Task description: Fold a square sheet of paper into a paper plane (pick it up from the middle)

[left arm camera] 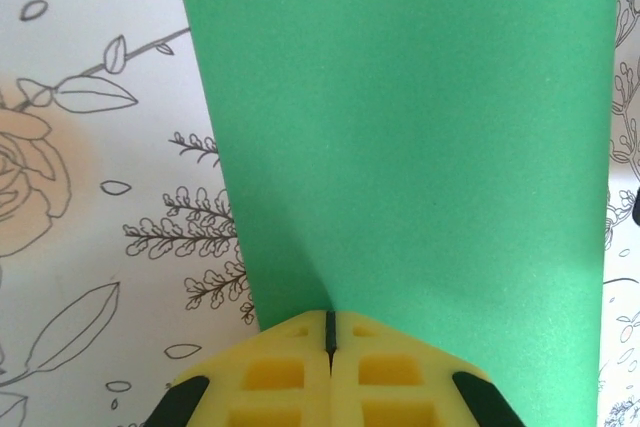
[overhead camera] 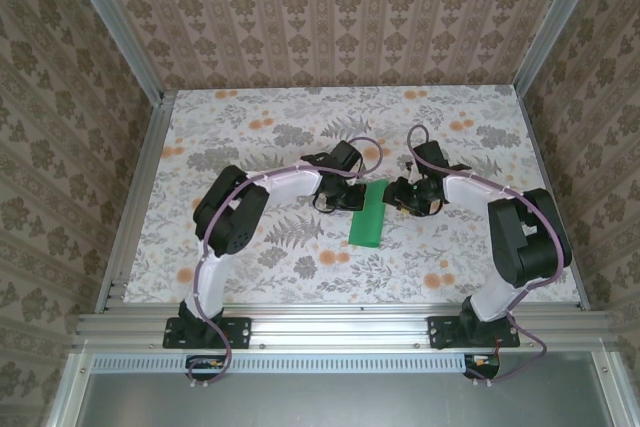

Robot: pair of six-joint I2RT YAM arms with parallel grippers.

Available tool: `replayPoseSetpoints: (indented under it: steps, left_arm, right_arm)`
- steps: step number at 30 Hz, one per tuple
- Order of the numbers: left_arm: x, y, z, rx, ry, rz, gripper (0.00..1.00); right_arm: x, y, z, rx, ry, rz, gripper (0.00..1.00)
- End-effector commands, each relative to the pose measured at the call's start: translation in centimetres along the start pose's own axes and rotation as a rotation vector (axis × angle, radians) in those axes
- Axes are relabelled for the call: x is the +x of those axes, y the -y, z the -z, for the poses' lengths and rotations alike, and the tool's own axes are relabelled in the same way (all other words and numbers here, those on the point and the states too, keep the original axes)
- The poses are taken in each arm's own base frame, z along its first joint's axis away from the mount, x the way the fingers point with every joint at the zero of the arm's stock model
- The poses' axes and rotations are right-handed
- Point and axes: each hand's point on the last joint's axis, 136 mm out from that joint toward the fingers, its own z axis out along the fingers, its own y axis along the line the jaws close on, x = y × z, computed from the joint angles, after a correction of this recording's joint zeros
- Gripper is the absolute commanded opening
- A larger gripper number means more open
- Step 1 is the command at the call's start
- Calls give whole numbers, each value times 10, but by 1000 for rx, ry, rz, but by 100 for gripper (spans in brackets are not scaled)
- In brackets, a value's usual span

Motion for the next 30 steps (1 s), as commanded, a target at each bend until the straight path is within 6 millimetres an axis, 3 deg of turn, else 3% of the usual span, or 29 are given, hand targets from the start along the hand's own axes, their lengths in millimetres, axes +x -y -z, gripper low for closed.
replayPoseSetpoints:
  steps: [1, 9, 16, 24, 30]
  left_arm:
    - [0, 5, -4, 11, -25, -32, 0]
    - [-1, 6, -4, 14, -24, -32, 0]
    - [-4, 9, -2, 21, -16, -31, 0]
    - [-9, 12, 2, 20, -3, -34, 0]
    - [-7, 9, 0, 16, -7, -26, 0]
  right_arm:
    - [4, -11, -5, -78, -34, -24, 52]
    - [13, -13, -15, -105, -104, -16, 55]
    - [20, -17, -22, -142, -153, -4, 52]
    - [26, -19, -16, -152, -153, 32, 58]
    - [35, -23, -18, -171, -182, 56, 57]
